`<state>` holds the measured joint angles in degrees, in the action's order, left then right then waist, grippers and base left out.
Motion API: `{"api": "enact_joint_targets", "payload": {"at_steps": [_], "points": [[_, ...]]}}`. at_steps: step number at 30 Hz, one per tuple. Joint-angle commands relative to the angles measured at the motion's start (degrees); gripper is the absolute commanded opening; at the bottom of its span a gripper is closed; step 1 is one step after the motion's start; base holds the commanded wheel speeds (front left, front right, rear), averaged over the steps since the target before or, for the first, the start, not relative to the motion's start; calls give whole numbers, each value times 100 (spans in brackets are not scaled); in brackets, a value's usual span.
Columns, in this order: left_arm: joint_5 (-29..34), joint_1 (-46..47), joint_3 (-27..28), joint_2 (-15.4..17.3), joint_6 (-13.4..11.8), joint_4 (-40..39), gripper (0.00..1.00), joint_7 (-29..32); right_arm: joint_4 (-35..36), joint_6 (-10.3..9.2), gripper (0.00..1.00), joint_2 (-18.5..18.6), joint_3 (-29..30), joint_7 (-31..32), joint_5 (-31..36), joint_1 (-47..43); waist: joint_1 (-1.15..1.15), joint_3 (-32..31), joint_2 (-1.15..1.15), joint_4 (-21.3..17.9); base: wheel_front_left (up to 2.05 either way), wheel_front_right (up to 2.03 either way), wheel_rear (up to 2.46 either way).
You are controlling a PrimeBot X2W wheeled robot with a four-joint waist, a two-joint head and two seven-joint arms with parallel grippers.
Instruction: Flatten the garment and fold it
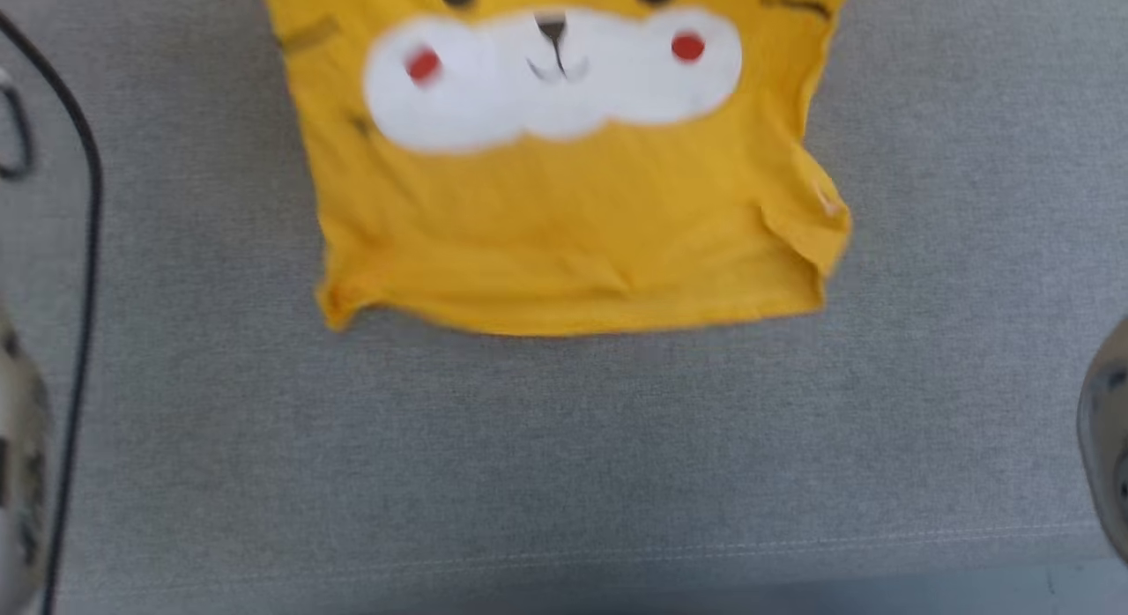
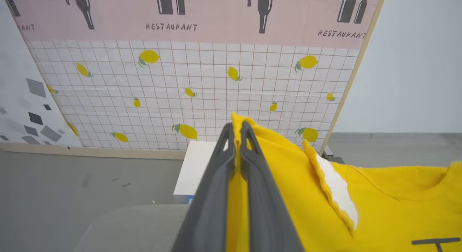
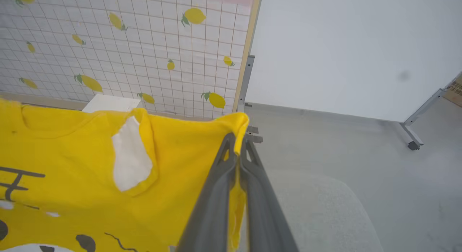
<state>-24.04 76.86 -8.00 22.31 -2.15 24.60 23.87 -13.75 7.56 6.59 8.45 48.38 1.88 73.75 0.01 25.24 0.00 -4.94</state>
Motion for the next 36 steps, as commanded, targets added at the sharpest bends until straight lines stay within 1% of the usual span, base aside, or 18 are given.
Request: {"api": "enact_joint_targets", "payload": {"at_steps": [1, 4, 7, 9, 13, 18, 22, 26, 30, 36], "points": [[189, 352, -31, 107, -32, 81, 0, -198, -115, -8, 0, -68, 97, -197, 131, 373, -1, 111, 0, -94, 0, 0, 0], [435, 972, -64, 191, -108, 230, 0, -594, -337, -8, 0, -218, 448, -662, 386, 1118, -1, 196, 0, -131, 0, 0, 0], [497, 1507, 6, 170, -185, 366, 0, -1021, -518, -8, 0, -319, 758, -1286, 662, 1779, -1, 256, 0, -148, 0, 0, 0], [517, 1773, 46, 153, -209, 412, 0, -1314, -666, -8, 0, -347, 747, -1662, 828, 2087, -1, 305, 0, -155, 0, 0, 0], [500, 2038, 95, 124, -167, 597, 0, -1822, -1002, -8, 0, -366, 818, -2222, 996, 2471, -1, 367, 0, -117, 0, 0, 0], [348, 2025, 184, 132, -59, 990, 0, -2082, -1418, -8, 0, -369, 971, -2489, 941, 2611, -1, 487, 0, -38, 0, 0, 0], [179, 1730, 263, 125, 38, 1302, 0, -2194, -1610, -8, 0, -370, 1053, -2610, 915, 2437, -1, 527, 0, 44, 0, 0, 0], [-58, 1186, 338, 2, 186, 1585, 0, -2344, -1754, -8, 0, -370, 1067, -2687, 762, 1963, -1, 415, 0, 163, 0, 0, 0], [-285, 490, 358, -204, 395, 1837, 0, -2528, -1797, -8, 0, -307, 979, -2768, 473, 1225, -1, 127, 0, 323, 0, 0, 0], [-582, -746, 315, -542, 687, 2085, 0, -2825, -1495, -8, 0, -116, 763, -2902, -423, -390, -1, -591, 0, 588, 0, 0, 0]]}}
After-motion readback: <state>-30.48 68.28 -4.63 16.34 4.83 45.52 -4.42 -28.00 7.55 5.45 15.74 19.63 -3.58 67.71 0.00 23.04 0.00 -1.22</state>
